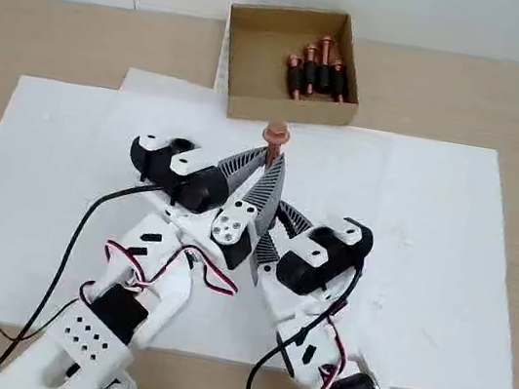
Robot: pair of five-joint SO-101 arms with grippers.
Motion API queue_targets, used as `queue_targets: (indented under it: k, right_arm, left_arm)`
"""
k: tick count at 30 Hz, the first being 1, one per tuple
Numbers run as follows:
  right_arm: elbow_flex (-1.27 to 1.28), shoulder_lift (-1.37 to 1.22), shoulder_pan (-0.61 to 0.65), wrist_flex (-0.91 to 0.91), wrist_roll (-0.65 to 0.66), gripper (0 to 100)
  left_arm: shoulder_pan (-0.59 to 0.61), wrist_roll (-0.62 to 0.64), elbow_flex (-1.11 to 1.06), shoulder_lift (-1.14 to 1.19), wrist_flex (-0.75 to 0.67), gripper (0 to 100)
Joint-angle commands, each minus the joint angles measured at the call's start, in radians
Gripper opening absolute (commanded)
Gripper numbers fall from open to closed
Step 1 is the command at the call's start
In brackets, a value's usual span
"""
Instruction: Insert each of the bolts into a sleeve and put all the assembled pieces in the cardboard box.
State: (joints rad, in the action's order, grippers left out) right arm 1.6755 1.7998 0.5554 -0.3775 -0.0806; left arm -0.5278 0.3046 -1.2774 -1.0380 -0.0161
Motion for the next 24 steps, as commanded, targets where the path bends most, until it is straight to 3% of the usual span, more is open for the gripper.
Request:
queue_targets:
  k: [1,24]
  right_arm:
    - [0.006,0.015,0.001,-0.001,-0.009,0.4]
    - [0.006,0.015,0.002,0.001,-0.009,0.4]
  left_arm:
    - [0.003,0.009,0.005,-0.014,-0.028,1]
    - [0.003,0.011,0.005,-0.012,-0.055,1]
